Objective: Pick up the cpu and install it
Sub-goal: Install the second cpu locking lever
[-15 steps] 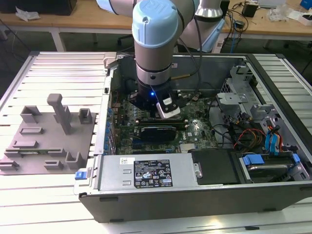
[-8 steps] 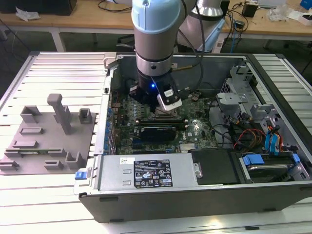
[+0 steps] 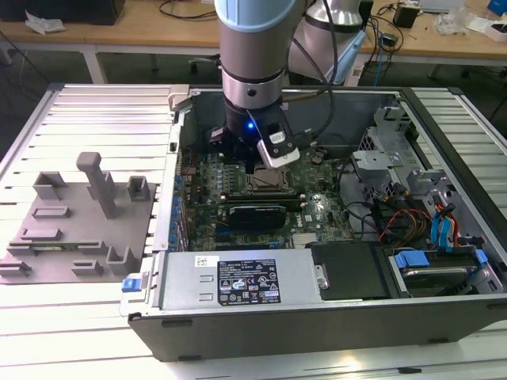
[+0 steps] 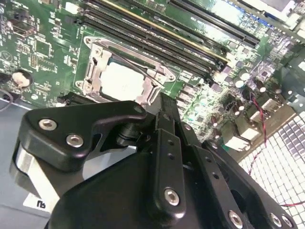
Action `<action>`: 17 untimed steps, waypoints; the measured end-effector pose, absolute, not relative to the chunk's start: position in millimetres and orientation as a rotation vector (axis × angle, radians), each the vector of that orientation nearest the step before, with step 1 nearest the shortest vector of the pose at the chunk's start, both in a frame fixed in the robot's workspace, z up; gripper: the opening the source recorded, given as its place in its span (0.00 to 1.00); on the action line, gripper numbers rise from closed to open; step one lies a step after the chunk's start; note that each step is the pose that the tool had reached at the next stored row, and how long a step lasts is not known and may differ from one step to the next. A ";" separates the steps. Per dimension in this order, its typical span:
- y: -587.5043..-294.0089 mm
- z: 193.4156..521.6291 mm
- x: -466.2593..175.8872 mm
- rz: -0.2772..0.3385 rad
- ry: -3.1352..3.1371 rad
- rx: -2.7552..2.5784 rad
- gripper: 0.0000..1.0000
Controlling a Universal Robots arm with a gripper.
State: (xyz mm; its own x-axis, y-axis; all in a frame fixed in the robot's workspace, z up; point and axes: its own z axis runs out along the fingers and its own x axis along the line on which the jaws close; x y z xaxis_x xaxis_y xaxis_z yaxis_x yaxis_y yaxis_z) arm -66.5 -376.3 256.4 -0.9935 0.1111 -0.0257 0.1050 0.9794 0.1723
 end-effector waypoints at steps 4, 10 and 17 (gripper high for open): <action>-376.3 256.4 -53.6 0.263 3.094 0.171 0.11; -377.5 255.5 -46.5 0.263 3.094 0.178 0.11; -389.7 252.3 -46.5 0.263 3.092 0.193 0.11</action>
